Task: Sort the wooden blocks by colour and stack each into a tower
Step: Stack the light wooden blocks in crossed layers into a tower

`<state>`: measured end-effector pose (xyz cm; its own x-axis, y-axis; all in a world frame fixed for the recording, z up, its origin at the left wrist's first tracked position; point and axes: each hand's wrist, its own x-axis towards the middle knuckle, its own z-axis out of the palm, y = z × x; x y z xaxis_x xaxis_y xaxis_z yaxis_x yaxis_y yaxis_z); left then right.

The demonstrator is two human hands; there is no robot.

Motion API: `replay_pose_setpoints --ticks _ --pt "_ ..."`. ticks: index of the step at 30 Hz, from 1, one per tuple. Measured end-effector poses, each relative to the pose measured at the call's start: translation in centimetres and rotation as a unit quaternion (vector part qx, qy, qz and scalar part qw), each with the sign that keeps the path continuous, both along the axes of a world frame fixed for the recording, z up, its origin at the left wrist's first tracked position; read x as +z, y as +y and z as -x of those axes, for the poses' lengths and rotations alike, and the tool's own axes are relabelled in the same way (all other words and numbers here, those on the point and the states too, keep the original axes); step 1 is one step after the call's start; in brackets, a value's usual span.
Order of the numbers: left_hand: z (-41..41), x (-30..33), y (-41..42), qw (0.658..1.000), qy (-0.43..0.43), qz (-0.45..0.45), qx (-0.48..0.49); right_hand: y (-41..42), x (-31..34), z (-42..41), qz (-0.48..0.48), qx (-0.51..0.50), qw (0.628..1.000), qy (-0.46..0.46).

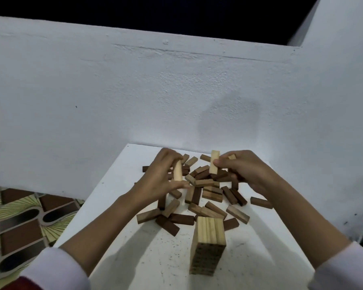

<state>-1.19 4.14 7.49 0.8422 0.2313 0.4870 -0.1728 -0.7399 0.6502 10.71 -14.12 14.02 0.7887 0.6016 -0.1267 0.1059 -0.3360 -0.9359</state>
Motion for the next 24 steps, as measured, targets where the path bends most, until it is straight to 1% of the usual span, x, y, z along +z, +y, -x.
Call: replay_pose_setpoints --ticks 2,5,9,11,13,15,16,18,20,22,24 --pt "0.7 1.4 -0.8 0.999 -0.027 -0.043 -0.009 0.7 1.2 1.9 -0.001 0.036 0.999 -0.006" --pt "2.2 2.8 -1.5 0.995 -0.063 -0.075 -0.007 1.7 2.3 4.7 -0.012 0.084 0.996 -0.018" --pt "4.4 3.0 -1.3 0.993 -0.097 -0.061 -0.006 2.8 2.5 6.9 -0.015 0.102 0.994 -0.038" --pt "5.7 2.6 -0.9 0.991 -0.112 -0.069 0.003 3.4 2.0 8.0 -0.006 0.119 0.992 -0.044" --pt "7.0 1.7 -0.3 0.991 -0.115 -0.070 0.020 4.2 1.2 9.5 0.015 0.114 0.990 -0.081" --pt "8.5 0.3 0.5 0.992 -0.105 -0.057 0.042 5.2 -0.2 11.3 0.006 0.080 0.986 -0.148" --pt "8.9 -0.5 0.9 0.993 -0.098 -0.051 0.052 5.6 -0.8 12.1 -0.022 0.068 0.982 -0.172" --pt "10.1 -3.0 1.6 0.995 -0.070 -0.030 0.064 6.5 -2.6 14.6 -0.082 0.072 0.975 -0.194" --pt "10.9 -5.9 2.2 0.997 -0.022 -0.010 0.070 7.3 -4.9 16.9 -0.099 0.083 0.962 -0.241" --pt "11.3 -8.5 2.5 0.996 0.041 0.001 0.079 7.9 -8.2 17.9 -0.083 0.084 0.950 -0.289" --pt "11.7 -11.3 2.5 0.991 0.100 0.002 0.089 8.3 -12.3 17.8 -0.026 0.078 0.948 -0.306"
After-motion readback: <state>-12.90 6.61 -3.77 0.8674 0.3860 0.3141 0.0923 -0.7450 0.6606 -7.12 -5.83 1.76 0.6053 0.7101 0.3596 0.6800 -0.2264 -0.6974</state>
